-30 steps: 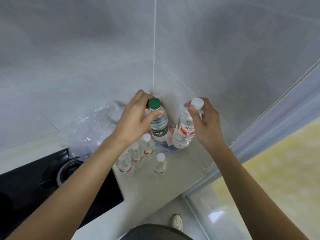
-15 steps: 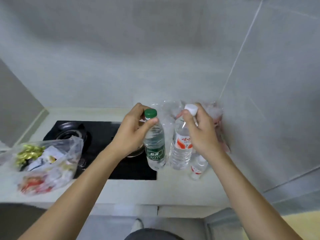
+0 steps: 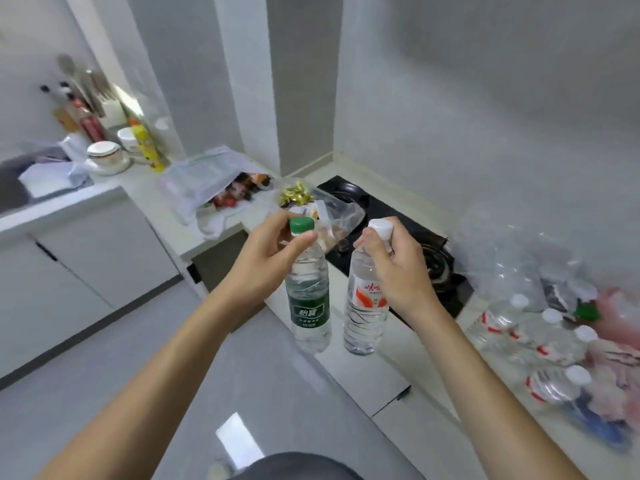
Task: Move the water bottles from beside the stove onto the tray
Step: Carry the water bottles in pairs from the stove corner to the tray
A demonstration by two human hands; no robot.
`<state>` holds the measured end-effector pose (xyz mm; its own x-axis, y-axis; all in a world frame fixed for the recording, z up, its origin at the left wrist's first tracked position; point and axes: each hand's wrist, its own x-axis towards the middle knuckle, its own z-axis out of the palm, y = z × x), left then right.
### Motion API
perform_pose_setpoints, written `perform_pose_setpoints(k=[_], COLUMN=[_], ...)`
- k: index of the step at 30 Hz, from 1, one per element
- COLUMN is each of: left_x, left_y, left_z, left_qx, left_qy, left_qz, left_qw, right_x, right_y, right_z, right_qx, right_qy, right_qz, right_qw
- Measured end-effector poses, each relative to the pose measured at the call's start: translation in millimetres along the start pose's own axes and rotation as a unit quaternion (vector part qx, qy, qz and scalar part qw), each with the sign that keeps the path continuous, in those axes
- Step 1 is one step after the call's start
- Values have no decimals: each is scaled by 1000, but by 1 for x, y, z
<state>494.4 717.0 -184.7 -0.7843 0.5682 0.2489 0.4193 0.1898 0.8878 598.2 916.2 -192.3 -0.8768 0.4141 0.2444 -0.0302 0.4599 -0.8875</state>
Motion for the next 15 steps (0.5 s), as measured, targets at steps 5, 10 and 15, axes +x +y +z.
perform_pose_setpoints(k=[5,10,15], left_x=[-52,-113,-166], left_y=[-30,-68,-96], left_z=[-115,-241,-358], left_qx=[11,20,39], left_qy=[95,157,211], left_qz=[-50,-101,-139], left_qw=[994,982,967], right_x=[1,-5,-7], right_y=[-56,-114,-173], right_z=[112,245,371], right_qx=[36,63,89], right_qy=[-63,-94,-144], right_qz=[-19,-22,-41], right_qw=[997,993,985])
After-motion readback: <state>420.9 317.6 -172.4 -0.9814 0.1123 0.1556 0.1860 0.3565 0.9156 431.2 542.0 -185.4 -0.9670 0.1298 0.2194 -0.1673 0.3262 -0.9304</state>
